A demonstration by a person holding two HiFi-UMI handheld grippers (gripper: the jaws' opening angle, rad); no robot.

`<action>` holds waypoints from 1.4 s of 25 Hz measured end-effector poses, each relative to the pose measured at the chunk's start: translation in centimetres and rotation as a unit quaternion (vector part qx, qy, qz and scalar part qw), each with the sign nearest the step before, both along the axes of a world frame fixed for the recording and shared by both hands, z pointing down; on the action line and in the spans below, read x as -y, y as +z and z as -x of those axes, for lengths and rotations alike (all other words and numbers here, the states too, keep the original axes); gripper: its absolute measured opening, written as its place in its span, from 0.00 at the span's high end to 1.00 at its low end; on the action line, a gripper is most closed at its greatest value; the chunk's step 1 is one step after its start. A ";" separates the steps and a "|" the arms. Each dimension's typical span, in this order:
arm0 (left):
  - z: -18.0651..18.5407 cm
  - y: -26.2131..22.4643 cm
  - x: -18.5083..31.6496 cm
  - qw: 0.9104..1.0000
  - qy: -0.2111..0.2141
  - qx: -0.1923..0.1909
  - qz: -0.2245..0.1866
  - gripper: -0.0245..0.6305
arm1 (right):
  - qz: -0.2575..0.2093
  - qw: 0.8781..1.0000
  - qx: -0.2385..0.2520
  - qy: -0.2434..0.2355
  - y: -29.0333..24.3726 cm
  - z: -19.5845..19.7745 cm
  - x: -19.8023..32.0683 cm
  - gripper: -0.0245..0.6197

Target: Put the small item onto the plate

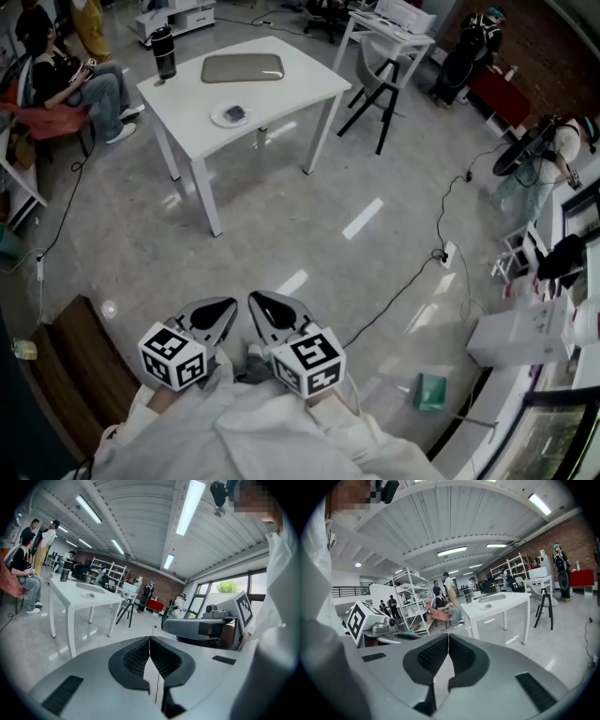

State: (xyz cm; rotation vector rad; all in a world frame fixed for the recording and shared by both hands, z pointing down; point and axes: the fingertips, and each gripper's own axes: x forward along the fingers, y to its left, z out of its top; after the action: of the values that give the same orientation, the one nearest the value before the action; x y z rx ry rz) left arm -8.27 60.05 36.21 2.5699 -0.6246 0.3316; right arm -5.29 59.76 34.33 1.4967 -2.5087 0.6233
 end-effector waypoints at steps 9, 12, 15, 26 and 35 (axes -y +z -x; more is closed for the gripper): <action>0.2 1.1 2.7 1.000 -0.016 0.003 0.018 0.95 | 0.011 1.000 -0.002 0.012 1.4 -1.1 2.6 0.94; -0.1 1.4 4.8 1.000 -0.016 0.010 0.022 0.95 | 0.013 1.000 0.006 0.016 1.6 -1.6 4.5 0.94; 0.1 1.1 7.9 1.000 -0.017 0.007 0.019 0.95 | 0.019 1.000 0.003 0.006 1.8 -1.2 7.5 0.94; -0.5 -1.2 23.2 1.000 0.002 -0.012 0.016 0.95 | 0.030 0.999 -0.033 0.018 0.7 -1.3 21.7 0.94; 0.3 -2.1 31.9 0.999 0.028 -0.018 0.005 0.95 | 0.020 0.999 -0.026 0.034 -0.2 -0.2 31.0 0.94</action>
State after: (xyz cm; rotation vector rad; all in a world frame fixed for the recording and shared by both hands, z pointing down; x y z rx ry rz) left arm -8.53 28.18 34.11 2.5814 -0.5370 0.3064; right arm -5.11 28.80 34.17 1.5699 -2.4004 0.6324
